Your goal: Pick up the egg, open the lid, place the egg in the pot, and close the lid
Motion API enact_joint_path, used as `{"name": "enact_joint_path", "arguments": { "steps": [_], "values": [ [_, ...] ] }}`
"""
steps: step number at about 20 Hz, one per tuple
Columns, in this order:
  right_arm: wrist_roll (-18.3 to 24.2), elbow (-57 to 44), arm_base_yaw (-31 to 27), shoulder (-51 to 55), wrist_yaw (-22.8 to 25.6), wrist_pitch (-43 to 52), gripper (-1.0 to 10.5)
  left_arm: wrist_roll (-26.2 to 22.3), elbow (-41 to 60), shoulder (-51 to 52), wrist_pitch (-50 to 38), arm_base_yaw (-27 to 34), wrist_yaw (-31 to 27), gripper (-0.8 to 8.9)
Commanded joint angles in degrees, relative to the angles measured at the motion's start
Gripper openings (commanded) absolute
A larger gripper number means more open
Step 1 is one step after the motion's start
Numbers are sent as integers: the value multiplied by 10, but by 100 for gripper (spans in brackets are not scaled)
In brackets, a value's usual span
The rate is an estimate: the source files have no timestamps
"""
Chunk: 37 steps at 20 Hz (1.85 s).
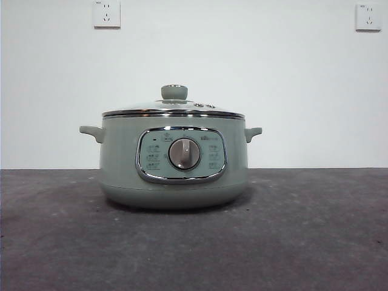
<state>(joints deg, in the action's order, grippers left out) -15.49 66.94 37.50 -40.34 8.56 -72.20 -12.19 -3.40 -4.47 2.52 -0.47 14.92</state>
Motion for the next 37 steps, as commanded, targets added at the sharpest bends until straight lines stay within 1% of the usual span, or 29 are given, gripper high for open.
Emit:
{"name": "enact_joint_path", "arguments": {
  "steps": [1, 3, 5, 8, 9, 25, 26, 28, 29, 31, 32, 35, 37],
  "values": [
    [-6, -5, 1, 0, 0, 2, 2, 29, 23, 21, 2, 2, -5, -4],
    [-6, -5, 1, 0, 0, 2, 1, 38, 30, 44, 42, 2, -4, -4],
    [-6, -5, 1, 0, 0, 2, 1, 39, 30, 43, 65, 2, -6, -4],
    [-6, -5, 1, 0, 0, 2, 2, 51, 30, 43, 62, 2, -4, -4],
    [-6, -5, 1, 0, 0, 2, 2, 51, 30, 43, 62, 2, 3, -4],
    [-4, -5, 1, 0, 0, 2, 1, 51, 30, 14, 62, 2, 1, -4],
    [-4, -5, 0, 1, 4, 1, 2, 51, 30, 12, 62, 2, 1, -4],
    [-2, -5, -2, 7, 30, 2, 2, 51, 30, 9, 62, 2, 1, -4],
    [20, -5, -9, 14, 56, 9, 2, 51, 30, 7, 62, 2, 1, -4],
    [41, -5, -37, 37, 90, 57, 1, 51, 30, 7, 62, 2, 1, -4],
    [60, -5, -54, 50, 94, 90, 2, 51, 30, 7, 62, 2, 1, -4],
    [154, -17, -116, 104, 95, 216, 1, 51, 30, 7, 62, 2, 1, -4],
    [200, -38, -155, 132, 95, 291, 2, 51, 30, 7, 62, 2, 1, -4]
  ]
}}
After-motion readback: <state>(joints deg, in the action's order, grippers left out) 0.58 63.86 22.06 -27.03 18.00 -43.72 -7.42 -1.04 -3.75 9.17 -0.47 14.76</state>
